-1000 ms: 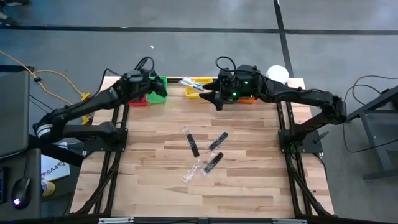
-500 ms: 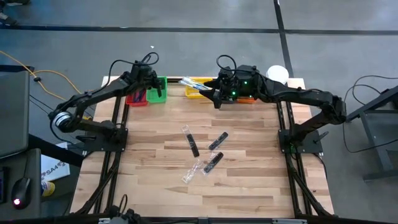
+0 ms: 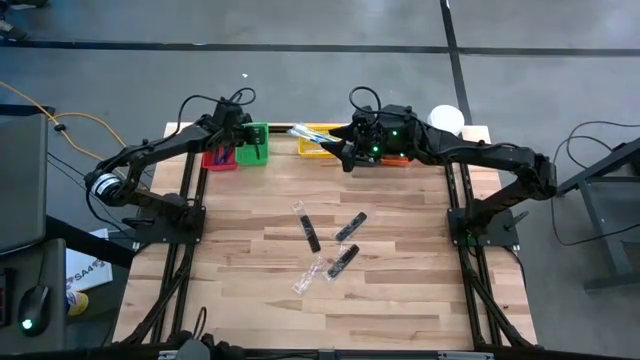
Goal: Pick & Place Travel size toiletries
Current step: Put the black comb into the green bin
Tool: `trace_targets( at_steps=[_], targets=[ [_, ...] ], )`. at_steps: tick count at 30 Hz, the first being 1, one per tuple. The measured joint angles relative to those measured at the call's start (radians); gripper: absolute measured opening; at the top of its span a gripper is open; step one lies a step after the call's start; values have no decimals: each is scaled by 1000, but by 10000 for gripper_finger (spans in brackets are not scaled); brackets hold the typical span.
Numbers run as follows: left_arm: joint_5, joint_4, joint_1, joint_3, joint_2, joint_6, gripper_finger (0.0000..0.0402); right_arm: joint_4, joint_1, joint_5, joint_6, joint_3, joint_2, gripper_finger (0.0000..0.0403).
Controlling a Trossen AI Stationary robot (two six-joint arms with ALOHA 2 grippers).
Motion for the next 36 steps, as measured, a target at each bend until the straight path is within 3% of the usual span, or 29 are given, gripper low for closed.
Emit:
trace_targets(
  at_steps=[12,19,28,36],
  targets=[
    [46,-5,1,0,-36,-20,82,-40,0,-1,2,-1,0,258],
    [126,-38,-27,0,-180,-52,82,-129,7,-39,26,-1,0,258],
    [2,-116,-273,0,-370,-137,83,-199,48,-28,21,-1,0,258],
    [-169,-145,-599,0,-392,-266,83,-368,68,-69,-8,-1,0,258]
  ],
)
